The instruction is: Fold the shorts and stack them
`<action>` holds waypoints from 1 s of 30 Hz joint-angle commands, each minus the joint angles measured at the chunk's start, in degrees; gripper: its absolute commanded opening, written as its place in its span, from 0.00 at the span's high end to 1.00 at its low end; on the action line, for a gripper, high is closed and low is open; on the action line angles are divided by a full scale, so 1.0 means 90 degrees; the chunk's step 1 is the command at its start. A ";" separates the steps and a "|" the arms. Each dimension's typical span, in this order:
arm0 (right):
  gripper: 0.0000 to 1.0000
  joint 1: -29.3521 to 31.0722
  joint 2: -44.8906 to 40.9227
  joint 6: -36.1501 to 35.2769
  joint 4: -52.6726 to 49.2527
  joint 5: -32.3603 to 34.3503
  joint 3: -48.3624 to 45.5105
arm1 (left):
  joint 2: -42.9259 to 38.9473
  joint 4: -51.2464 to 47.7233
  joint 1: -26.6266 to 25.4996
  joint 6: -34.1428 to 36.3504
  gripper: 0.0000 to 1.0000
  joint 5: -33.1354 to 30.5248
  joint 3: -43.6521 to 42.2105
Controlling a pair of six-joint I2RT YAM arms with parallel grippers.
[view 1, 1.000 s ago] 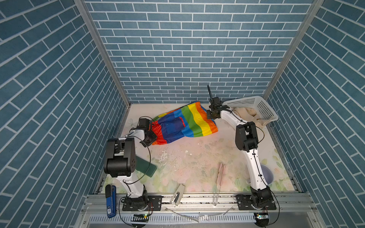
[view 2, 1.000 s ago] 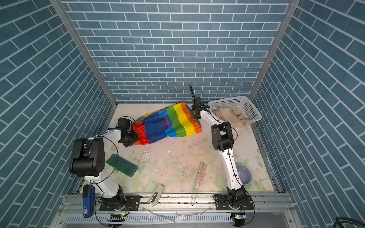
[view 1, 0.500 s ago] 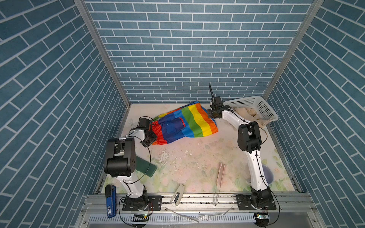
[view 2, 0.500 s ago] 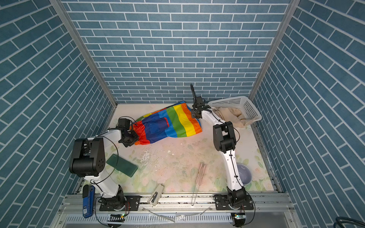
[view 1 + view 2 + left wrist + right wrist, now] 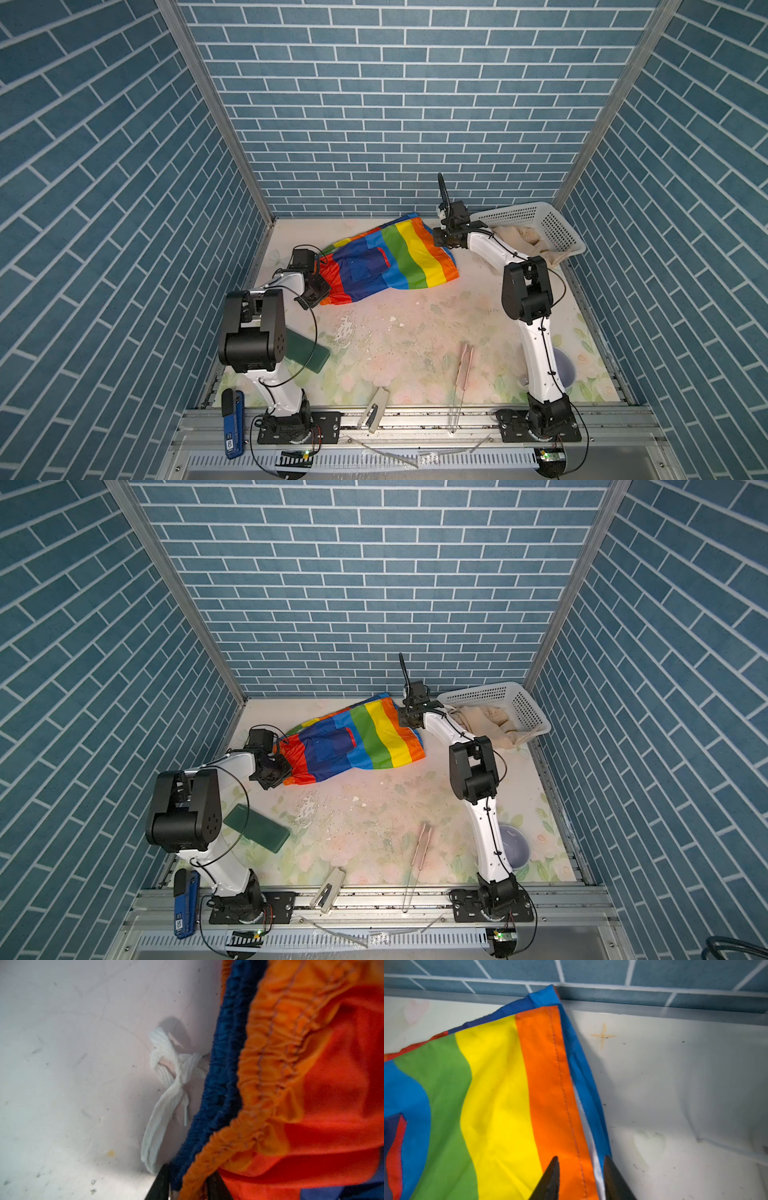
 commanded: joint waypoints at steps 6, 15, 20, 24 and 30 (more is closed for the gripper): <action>0.45 0.0076 0.0790 -0.0057 -0.0927 0.0018 0.1127 | 0.0290 -0.0285 -0.0020 0.0064 0.69 -0.0012 -0.0049; 0.36 -0.0061 0.0979 0.0223 -0.0915 -0.0184 0.1169 | 0.0299 -0.0235 -0.0021 0.0047 0.68 -0.0012 -0.0131; 0.56 -0.0064 0.1055 0.0389 -0.0841 -0.0678 0.1156 | 0.0304 -0.0235 -0.0020 0.0041 0.68 -0.0021 -0.0125; 0.85 -0.0065 0.1002 0.0565 -0.0670 -0.0926 0.0944 | 0.0324 -0.0226 -0.0022 0.0047 0.68 -0.0031 -0.0135; 1.00 -0.0064 0.0746 0.0626 -0.0401 -0.0825 0.0644 | 0.0309 -0.0228 -0.0023 0.0049 0.68 -0.0036 -0.0145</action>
